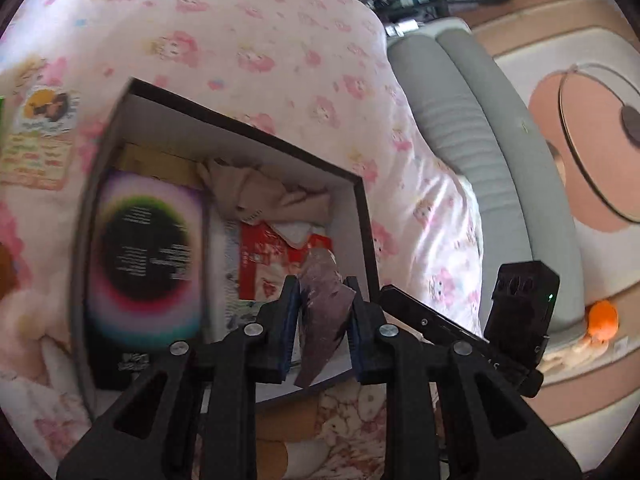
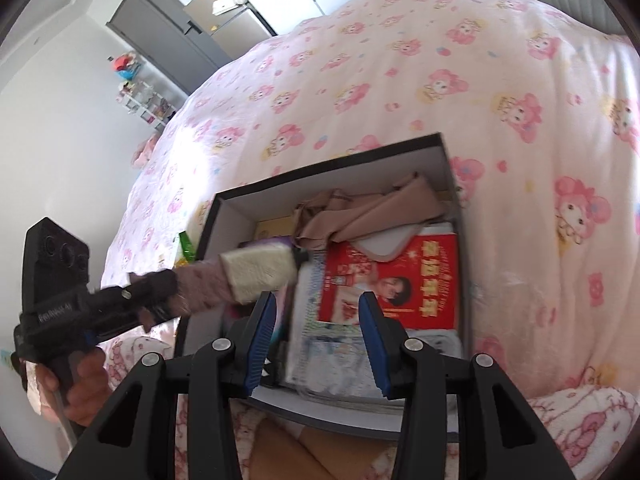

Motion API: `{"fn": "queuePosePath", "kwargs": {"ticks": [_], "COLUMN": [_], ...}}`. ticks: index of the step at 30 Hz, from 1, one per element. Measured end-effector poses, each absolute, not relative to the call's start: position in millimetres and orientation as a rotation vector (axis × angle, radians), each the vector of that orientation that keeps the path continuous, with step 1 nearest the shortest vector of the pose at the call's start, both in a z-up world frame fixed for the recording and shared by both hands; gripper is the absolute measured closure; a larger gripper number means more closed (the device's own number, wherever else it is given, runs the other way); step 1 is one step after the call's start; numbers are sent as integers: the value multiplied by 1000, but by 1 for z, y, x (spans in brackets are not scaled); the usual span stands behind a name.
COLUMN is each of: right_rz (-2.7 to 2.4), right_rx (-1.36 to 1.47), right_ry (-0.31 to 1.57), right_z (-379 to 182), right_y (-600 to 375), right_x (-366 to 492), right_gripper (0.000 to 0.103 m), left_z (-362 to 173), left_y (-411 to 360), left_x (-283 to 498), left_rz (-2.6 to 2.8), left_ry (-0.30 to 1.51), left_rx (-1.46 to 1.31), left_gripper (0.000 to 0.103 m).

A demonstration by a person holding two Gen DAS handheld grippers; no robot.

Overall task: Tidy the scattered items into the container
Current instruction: 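Carry the tube over the black box with the left gripper, then lower the tube into the box and open the left gripper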

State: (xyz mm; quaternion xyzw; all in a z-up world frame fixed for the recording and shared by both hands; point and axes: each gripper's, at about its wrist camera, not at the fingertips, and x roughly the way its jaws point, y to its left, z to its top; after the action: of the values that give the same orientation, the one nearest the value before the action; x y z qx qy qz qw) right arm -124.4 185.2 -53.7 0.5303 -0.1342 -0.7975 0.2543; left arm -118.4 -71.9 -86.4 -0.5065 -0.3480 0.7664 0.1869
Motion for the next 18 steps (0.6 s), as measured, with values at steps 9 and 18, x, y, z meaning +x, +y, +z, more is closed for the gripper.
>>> {"fn": "queuePosePath", "kwargs": {"ticks": [9,18], "right_rz": [-2234,-2185], "right_rx": [1494,1539], "right_ry": [-402,-366], "right_z": [-69,-86], "right_y": [226,212], "right_x": [-124,-123], "right_gripper": [64,64], "left_z": [-134,-155], "left_y": [-34,-58], "left_x": [-174,-157], "left_rz": [1982,2171], "left_ry": [-881,-823], "left_rx": [-1566,-1648], "left_gripper": [85,75]}}
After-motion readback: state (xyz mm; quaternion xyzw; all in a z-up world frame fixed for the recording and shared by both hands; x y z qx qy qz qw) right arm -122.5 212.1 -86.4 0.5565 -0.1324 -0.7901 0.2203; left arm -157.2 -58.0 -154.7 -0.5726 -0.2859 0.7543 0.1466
